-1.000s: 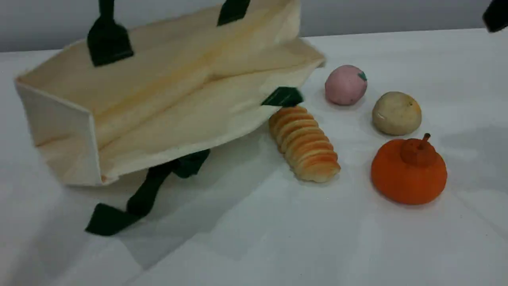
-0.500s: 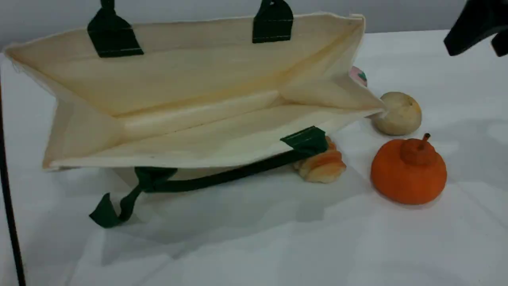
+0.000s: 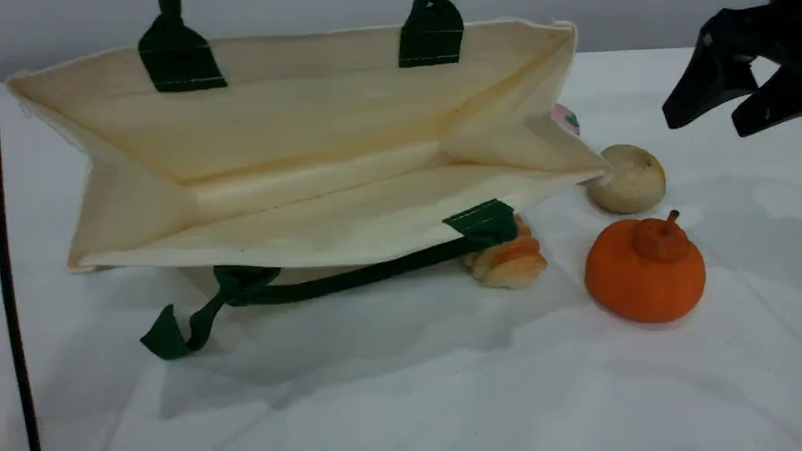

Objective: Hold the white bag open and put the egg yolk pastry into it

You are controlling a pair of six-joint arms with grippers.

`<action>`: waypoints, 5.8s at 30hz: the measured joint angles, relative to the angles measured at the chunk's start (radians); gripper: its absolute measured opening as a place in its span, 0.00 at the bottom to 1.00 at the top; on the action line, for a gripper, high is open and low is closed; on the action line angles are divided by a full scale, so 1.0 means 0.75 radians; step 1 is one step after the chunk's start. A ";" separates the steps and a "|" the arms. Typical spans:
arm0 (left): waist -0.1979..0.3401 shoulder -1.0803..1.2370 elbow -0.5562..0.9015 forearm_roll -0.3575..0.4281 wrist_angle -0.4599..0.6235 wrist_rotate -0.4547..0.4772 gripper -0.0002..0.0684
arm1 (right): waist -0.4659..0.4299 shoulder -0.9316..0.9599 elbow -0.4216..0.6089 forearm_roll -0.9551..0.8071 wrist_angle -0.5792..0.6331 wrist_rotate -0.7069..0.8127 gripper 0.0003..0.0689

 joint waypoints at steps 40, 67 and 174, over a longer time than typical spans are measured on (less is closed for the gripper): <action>0.000 0.001 0.000 -0.007 0.000 -0.077 0.15 | 0.131 0.358 -0.186 0.034 -0.155 -0.070 0.84; 0.000 0.001 0.000 -0.007 0.000 -0.077 0.15 | 0.132 0.433 -0.253 0.105 -0.196 -0.075 0.41; 0.000 0.001 0.000 -0.005 0.000 -0.112 0.15 | -0.083 -1.151 0.692 0.703 0.467 -0.534 0.04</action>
